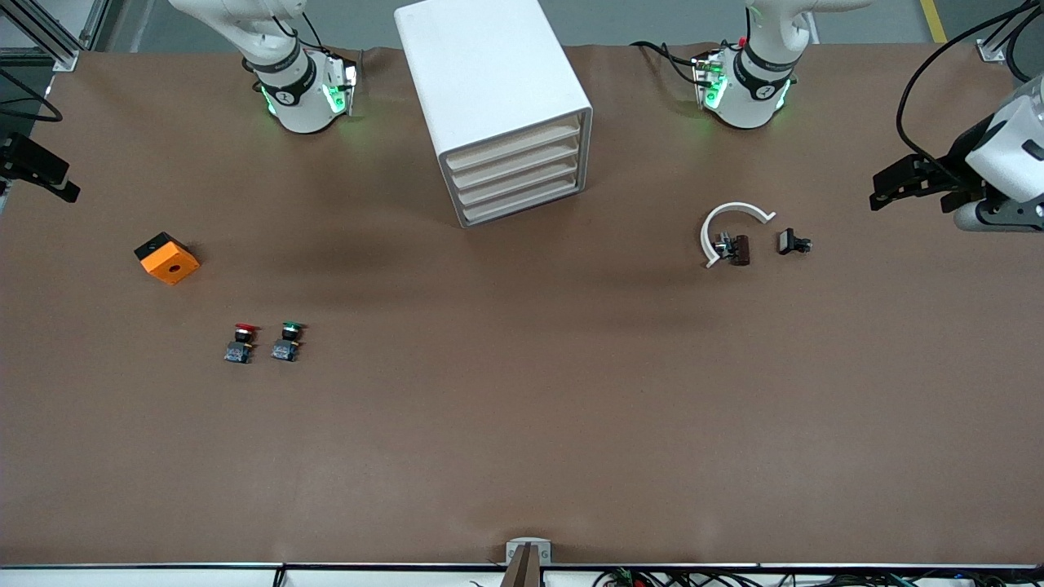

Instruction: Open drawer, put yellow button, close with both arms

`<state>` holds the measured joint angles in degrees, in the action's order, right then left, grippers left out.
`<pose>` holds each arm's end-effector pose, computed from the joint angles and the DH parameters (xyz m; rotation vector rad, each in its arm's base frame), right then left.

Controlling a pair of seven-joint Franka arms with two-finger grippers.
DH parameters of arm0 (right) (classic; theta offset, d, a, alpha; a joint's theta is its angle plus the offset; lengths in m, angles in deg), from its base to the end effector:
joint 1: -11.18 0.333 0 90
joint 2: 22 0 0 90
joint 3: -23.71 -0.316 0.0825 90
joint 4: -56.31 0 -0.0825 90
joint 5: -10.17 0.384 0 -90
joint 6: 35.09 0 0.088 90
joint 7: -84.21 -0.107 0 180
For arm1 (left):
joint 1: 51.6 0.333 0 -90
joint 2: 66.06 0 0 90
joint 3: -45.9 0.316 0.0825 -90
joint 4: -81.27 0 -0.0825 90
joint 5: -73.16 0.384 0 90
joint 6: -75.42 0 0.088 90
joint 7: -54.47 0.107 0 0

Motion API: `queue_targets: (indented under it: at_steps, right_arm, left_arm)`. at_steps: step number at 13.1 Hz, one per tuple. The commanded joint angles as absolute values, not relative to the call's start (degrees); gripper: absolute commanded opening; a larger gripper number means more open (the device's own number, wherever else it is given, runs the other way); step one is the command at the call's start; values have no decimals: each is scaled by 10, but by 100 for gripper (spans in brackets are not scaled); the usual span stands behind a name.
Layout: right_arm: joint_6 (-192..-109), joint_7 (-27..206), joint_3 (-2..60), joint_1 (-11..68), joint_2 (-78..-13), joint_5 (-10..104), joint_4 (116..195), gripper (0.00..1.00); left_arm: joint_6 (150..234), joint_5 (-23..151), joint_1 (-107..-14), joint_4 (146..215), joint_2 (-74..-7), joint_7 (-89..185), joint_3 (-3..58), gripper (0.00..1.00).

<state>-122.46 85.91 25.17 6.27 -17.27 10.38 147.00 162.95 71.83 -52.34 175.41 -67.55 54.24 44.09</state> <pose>0.5207 -0.0584 0.6593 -3.1347 0.1274 -0.0391 0.5391 -0.0268 0.6013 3.1176 -0.0630 -0.1402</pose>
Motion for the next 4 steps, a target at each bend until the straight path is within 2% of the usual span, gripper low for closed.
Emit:
queue_targets:
  at_steps: [1, 4]
  right_arm:
    - [-1223, 854, 249, 61, -158, 114, 1483, 100]
    - [-1218, 854, 249, 61, -158, 114, 1483, 100]
  left_arm:
    - [1626, 718, -523, 1740, -670, 539, 438, 100]
    - [1625, 718, -522, 1729, -668, 538, 438, 100]
